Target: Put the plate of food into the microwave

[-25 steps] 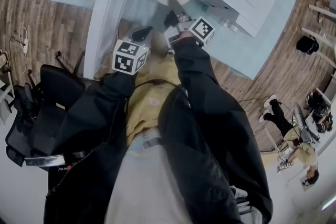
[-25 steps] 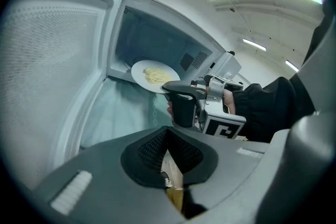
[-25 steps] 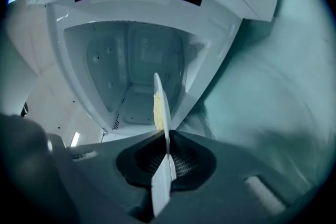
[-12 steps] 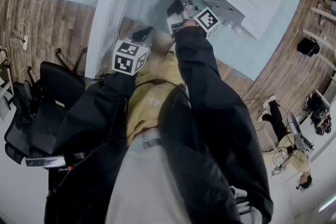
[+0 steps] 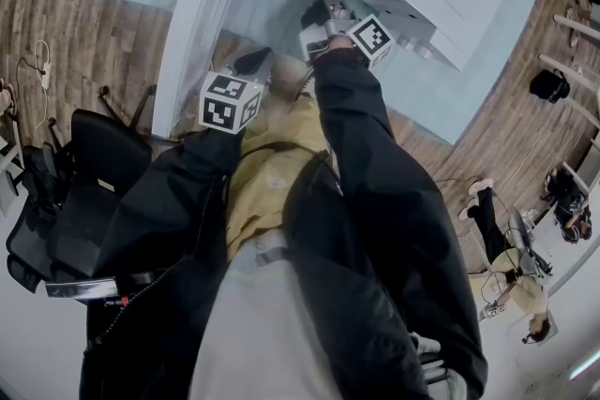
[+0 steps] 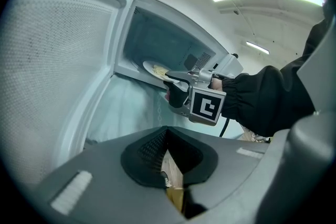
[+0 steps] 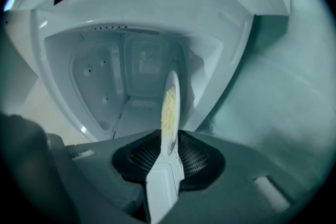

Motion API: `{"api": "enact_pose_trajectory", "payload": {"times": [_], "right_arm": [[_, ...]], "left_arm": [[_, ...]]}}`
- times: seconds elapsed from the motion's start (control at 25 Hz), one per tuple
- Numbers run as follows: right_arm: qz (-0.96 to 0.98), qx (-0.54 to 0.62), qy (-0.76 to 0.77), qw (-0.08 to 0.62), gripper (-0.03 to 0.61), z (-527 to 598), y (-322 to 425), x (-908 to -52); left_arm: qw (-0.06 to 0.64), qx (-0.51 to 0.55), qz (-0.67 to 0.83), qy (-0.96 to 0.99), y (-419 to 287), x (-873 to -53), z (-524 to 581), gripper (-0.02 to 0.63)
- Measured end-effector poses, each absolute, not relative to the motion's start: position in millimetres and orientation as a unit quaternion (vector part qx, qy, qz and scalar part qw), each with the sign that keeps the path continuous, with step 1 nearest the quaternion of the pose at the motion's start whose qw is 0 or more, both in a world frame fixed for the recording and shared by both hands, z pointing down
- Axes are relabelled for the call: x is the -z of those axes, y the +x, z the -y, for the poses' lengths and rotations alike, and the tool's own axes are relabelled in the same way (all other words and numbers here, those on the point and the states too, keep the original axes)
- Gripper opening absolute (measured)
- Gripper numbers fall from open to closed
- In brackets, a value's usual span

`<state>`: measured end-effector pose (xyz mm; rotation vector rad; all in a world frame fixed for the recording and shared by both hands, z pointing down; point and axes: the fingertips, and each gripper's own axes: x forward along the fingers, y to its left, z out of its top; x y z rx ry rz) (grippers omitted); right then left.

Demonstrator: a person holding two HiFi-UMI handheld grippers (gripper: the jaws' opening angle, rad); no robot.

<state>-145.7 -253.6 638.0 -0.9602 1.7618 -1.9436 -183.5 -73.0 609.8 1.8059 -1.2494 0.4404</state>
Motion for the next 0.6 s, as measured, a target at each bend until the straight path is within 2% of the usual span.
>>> {"api": "enact_pose_trajectory", "payload": {"times": [0.16,0.32,0.48,0.6], "right_arm": [[-0.646,0.677,-0.321,0.148,0.106,240,-148,-626],[-0.673,0.664,-0.310,0.106,0.102,212,-139,-620],[-0.713,0.629,-0.304,0.060,-0.005,180,-123,-598],[-0.760,0.579,-0.293,0.021,-0.005,166,-117,-569]], "left_arm": [[0.427,-0.171,0.507,0.729,-181,-601,78,-0.003],[0.412,-0.167,0.508,0.738,-172,-590,91,-0.003],[0.399,-0.161,0.511,0.744,-162,-572,100,-0.003],[0.380,-0.151,0.518,0.751,-161,-550,110,-0.003]]}}
